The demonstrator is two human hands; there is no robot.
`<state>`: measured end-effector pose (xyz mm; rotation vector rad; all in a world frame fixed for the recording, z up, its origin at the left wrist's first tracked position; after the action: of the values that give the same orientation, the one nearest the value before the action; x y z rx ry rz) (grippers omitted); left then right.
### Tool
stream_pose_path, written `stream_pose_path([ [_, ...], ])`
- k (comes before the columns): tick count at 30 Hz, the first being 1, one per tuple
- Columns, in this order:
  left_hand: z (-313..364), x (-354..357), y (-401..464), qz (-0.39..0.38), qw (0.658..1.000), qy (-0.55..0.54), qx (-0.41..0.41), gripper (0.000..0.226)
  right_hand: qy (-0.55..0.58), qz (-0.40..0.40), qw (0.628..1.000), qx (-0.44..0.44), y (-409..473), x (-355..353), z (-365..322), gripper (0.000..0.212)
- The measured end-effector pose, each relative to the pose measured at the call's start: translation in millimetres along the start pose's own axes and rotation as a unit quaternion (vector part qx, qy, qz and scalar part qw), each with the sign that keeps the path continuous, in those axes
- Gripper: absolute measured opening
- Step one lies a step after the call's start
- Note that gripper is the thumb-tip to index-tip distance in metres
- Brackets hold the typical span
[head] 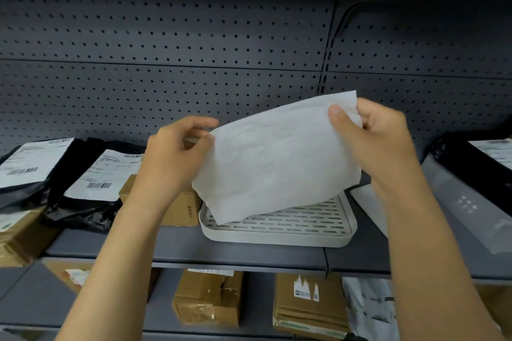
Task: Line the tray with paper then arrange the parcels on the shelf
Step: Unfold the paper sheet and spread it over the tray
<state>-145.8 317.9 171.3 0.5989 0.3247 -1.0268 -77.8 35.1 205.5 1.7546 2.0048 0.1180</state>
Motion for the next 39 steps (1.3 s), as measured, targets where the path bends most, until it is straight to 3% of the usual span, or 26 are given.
stream_pose_path([
  [4, 24.5, 13.8, -3.7, 0.006, 0.998, -0.016, 0.064, 0.02, -0.004, -0.029, 1.0, -0.008, -1.6, 6.9, -5.3, 0.015],
  [8, 71.9, 32.7, -17.8, 0.018, 0.975, -0.01, 0.222, 0.024, -0.027, -0.045, 0.998, -0.025, -3.0, 11.5, -14.7, 0.015],
  [12, 101.8, 64.9, -34.8, -0.074, 0.951, -0.042, 0.296, 0.028, 0.009, -0.016, 1.0, -0.025, 0.0, 4.1, -17.2, 0.015],
  [15, 108.1, 86.8, -42.6, -0.142, 0.944, -0.068, 0.29, 0.05, 0.065, 0.02, 0.998, -0.005, 1.8, -1.9, -16.6, 0.022],
  [18, 105.0, 88.6, -43.6, -0.14, 0.944, -0.158, 0.252, 0.058, 0.156, 0.036, 0.987, 0.021, 0.4, -7.6, -12.9, 0.033],
  [21, 97.2, 89.4, -39.8, -0.164, 0.933, -0.246, 0.205, 0.05, 0.298, 0.001, 0.954, 0.031, -3.3, -6.6, -10.3, 0.024],
  [24, 93.4, 92.4, -37.0, -0.215, 0.904, -0.32, 0.183, 0.058, 0.384, -0.068, 0.921, -0.007, -4.4, -0.9, -15.2, 0.014],
  [27, 93.9, 96.6, -36.5, -0.246, 0.893, -0.333, 0.176, 0.068, 0.298, -0.079, 0.95, -0.048, -5.0, 2.9, -17.3, 0.018],
  [32, 94.0, 93.8, -33.3, -0.202, 0.903, -0.35, 0.144, 0.027, 0.18, -0.072, 0.976, -0.101, -10.8, 9.5, -21.3, 0.017],
  [35, 93.9, 94.5, -33.8, -0.206, 0.907, -0.344, 0.127, 0.038, 0.158, -0.05, 0.981, -0.105, -15.4, 10.4, -23.3, 0.014],
  [39, 95.0, 93.3, -30.1, -0.185, 0.914, -0.34, 0.121, 0.034, 0.139, -0.028, 0.985, -0.101, -22.1, 16.0, -24.5, 0.019],
])
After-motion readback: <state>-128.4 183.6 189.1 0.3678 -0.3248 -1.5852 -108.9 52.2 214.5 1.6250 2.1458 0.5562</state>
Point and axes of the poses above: each hand's wrist, its own y-axis towards the middle knuckle, its own x-axis out of the palm, z = x × y, the point moved 7 cm from there along y, towards the middle knuckle, and after that the axes turned 6 degrees about -z, right-handed, at the moved point
